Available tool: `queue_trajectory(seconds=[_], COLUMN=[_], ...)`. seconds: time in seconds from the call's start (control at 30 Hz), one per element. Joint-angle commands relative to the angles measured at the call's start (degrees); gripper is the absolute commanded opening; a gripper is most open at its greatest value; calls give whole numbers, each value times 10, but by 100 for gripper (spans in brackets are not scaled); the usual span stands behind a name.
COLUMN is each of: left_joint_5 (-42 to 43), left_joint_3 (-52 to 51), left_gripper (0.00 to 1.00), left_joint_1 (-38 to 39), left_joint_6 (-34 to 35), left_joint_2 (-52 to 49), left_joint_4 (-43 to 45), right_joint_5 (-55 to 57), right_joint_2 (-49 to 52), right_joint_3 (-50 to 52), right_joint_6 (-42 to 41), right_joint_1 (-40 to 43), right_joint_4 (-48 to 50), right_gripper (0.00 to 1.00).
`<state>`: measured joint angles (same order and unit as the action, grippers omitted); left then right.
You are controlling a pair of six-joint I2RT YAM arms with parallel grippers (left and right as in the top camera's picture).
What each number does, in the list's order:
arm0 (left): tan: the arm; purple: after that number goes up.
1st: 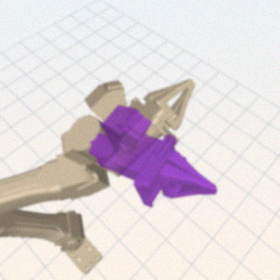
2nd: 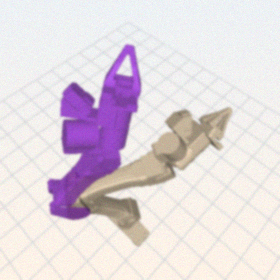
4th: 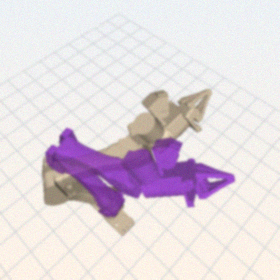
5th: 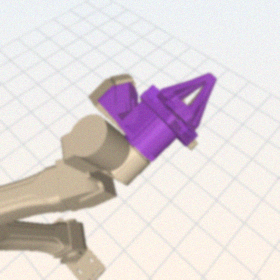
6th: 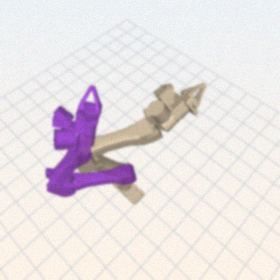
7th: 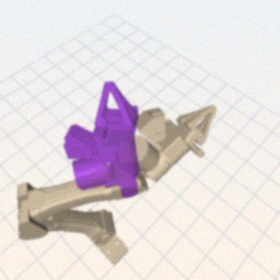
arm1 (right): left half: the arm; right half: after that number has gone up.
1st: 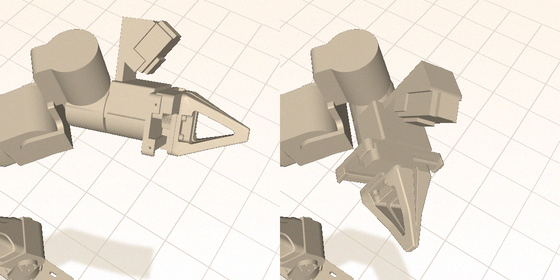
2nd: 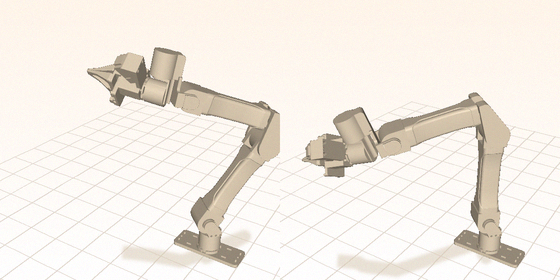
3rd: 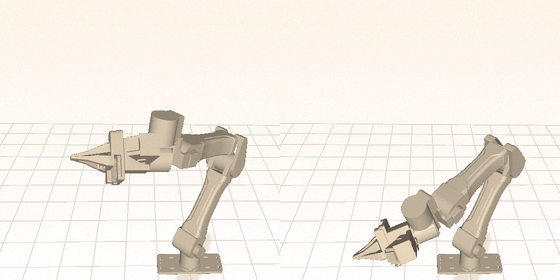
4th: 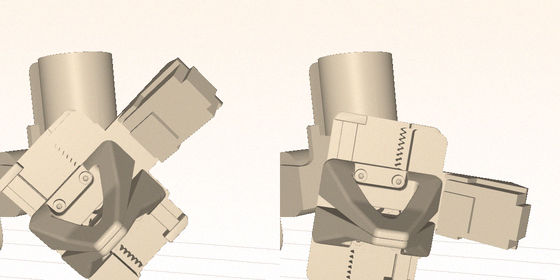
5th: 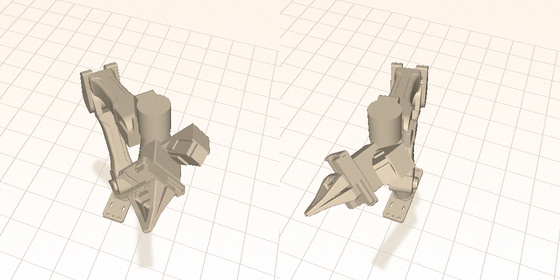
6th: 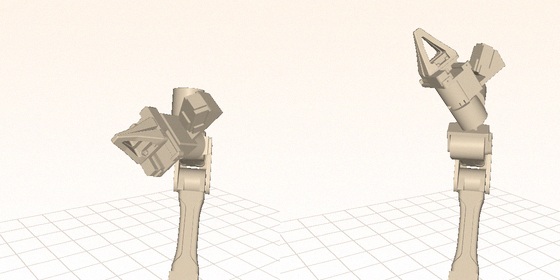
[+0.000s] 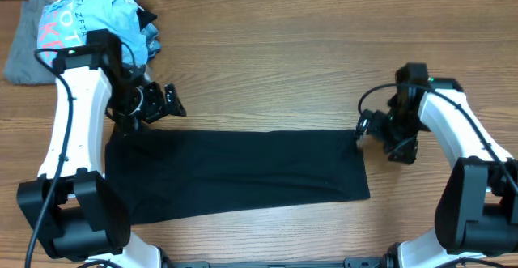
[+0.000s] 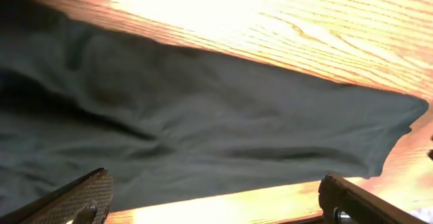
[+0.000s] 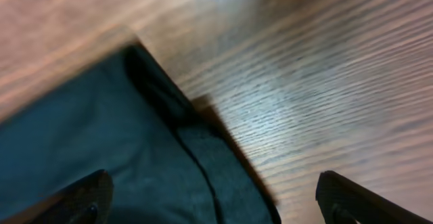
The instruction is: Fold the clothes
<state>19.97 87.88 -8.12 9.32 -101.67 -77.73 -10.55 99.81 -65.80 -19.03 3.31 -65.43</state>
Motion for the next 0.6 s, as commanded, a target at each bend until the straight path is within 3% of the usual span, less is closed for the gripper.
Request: queue_trajectory(seconds=[0.0,0.3,0.57], left_joint_5=[6,6,6], left_joint_3=[-22,-30,-30], left_gripper=[100,100,100], left_joint_1=[15,25,25], left_joint_6=[-14,-14,-14], left_joint_2=[7,7,7], left_joint_4=[11,19,19], right_joint_5=[-41,-110,-123], right_joint_2=[3,3,3], right_joint_3=[47,120,176], right_joint_6=[19,30,6], right_joint_1=[1,-8,-63], right_joint_4=[22,68,134], right_gripper=[100,100,99])
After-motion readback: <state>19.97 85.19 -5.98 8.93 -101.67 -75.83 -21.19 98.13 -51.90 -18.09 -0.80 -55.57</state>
